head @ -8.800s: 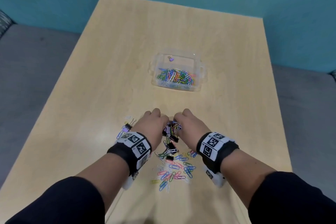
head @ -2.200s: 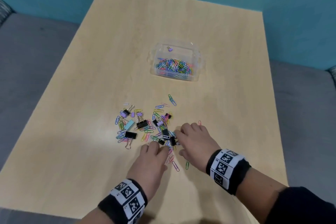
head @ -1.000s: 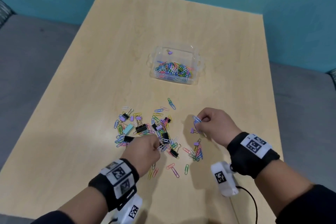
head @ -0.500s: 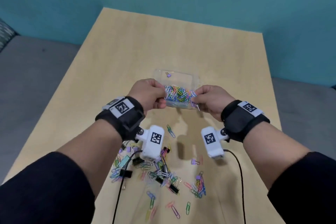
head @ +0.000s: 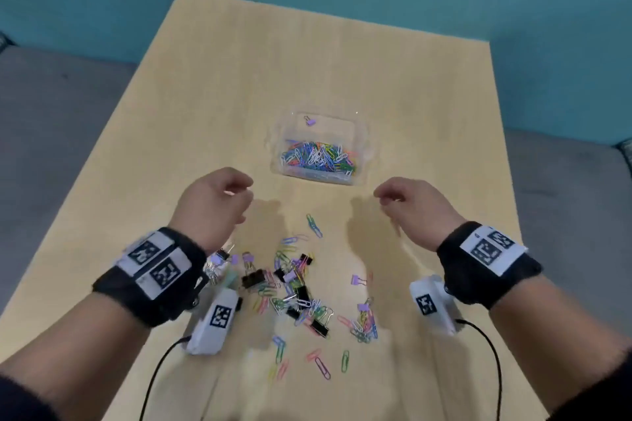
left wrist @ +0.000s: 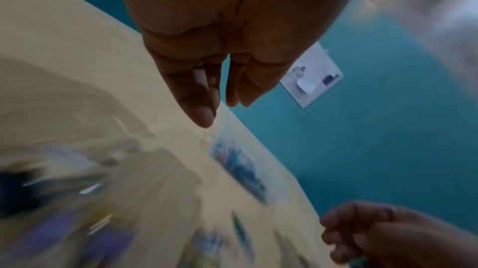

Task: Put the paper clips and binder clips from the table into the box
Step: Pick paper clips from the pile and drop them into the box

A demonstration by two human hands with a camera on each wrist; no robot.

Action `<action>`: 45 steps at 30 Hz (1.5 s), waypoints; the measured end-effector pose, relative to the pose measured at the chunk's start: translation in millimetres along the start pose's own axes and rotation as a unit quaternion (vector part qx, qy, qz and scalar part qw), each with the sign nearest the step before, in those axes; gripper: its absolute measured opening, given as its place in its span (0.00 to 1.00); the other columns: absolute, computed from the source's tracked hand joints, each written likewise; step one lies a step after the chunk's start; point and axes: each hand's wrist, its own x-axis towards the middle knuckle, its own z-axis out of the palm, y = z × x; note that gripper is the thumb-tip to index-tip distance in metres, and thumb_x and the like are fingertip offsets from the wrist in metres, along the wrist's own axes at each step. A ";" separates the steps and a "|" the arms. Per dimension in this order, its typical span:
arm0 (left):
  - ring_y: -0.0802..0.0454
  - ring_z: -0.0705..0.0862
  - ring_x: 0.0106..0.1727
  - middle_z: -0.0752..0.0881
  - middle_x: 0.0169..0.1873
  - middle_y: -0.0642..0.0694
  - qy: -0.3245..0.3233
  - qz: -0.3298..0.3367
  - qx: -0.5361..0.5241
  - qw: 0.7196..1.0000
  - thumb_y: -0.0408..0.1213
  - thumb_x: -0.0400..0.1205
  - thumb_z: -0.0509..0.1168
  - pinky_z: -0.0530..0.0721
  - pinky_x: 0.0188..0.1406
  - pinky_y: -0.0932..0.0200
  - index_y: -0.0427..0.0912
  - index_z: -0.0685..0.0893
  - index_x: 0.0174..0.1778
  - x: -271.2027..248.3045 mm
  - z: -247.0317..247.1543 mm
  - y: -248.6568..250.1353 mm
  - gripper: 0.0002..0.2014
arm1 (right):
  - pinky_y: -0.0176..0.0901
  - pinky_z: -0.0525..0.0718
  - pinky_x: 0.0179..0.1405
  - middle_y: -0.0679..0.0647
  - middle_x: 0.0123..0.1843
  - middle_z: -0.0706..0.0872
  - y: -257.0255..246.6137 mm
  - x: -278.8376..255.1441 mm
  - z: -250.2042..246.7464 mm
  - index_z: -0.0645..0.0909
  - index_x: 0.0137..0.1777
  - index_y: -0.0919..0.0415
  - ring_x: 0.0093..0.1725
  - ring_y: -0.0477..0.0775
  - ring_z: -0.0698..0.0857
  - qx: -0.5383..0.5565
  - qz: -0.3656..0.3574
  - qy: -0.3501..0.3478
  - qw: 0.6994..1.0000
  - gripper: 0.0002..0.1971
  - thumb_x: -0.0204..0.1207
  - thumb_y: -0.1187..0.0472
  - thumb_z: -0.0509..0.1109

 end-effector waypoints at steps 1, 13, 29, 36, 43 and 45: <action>0.54 0.86 0.35 0.85 0.40 0.48 -0.010 0.025 0.053 0.998 0.33 0.78 0.66 0.83 0.40 0.60 0.48 0.85 0.47 -23.4 -0.3 -14.7 0.06 | 0.40 0.75 0.48 0.48 0.50 0.84 14.4 -18.5 10.2 0.84 0.55 0.53 0.46 0.49 0.81 -0.052 -0.006 -0.031 0.998 0.14 0.77 0.68 0.61; 0.47 0.80 0.49 0.77 0.49 0.50 -0.127 0.166 0.247 0.946 0.29 0.75 0.66 0.81 0.50 0.53 0.43 0.83 0.57 -160.9 55.2 -108.2 0.15 | 0.53 0.80 0.53 0.53 0.72 0.73 68.6 -95.4 65.6 0.65 0.75 0.52 0.62 0.61 0.73 -0.383 -0.215 -0.092 0.894 0.37 0.64 0.74 0.60; 0.44 0.78 0.50 0.76 0.50 0.49 -0.120 0.171 0.266 0.941 0.33 0.75 0.67 0.81 0.51 0.48 0.42 0.82 0.59 -162.8 57.9 -115.2 0.15 | 0.44 0.73 0.54 0.51 0.55 0.77 69.2 -162.0 118.4 0.79 0.59 0.55 0.55 0.57 0.73 -0.127 0.013 0.089 0.988 0.15 0.72 0.65 0.66; 0.44 0.78 0.53 0.76 0.53 0.48 -0.129 0.159 0.269 0.941 0.35 0.78 0.64 0.80 0.54 0.49 0.42 0.80 0.63 -161.6 58.4 -113.0 0.16 | 0.52 0.78 0.54 0.52 0.51 0.78 53.7 -140.2 109.3 0.75 0.69 0.51 0.53 0.57 0.73 -0.126 0.014 0.072 0.989 0.21 0.76 0.64 0.61; 0.45 0.77 0.53 0.76 0.53 0.49 -0.122 0.159 0.266 0.943 0.35 0.78 0.64 0.79 0.54 0.50 0.44 0.81 0.62 -161.9 59.5 -114.6 0.16 | 0.54 0.79 0.47 0.53 0.50 0.79 55.3 -142.5 106.5 0.81 0.62 0.54 0.49 0.58 0.75 -0.208 -0.026 0.087 0.974 0.19 0.72 0.67 0.64; 0.45 0.77 0.54 0.76 0.53 0.49 -0.123 0.159 0.268 0.942 0.36 0.78 0.64 0.79 0.55 0.50 0.44 0.80 0.63 -162.0 59.1 -114.7 0.16 | 0.53 0.79 0.43 0.53 0.49 0.80 53.3 -145.2 108.3 0.82 0.58 0.54 0.47 0.59 0.75 -0.240 -0.063 0.080 0.965 0.19 0.68 0.69 0.66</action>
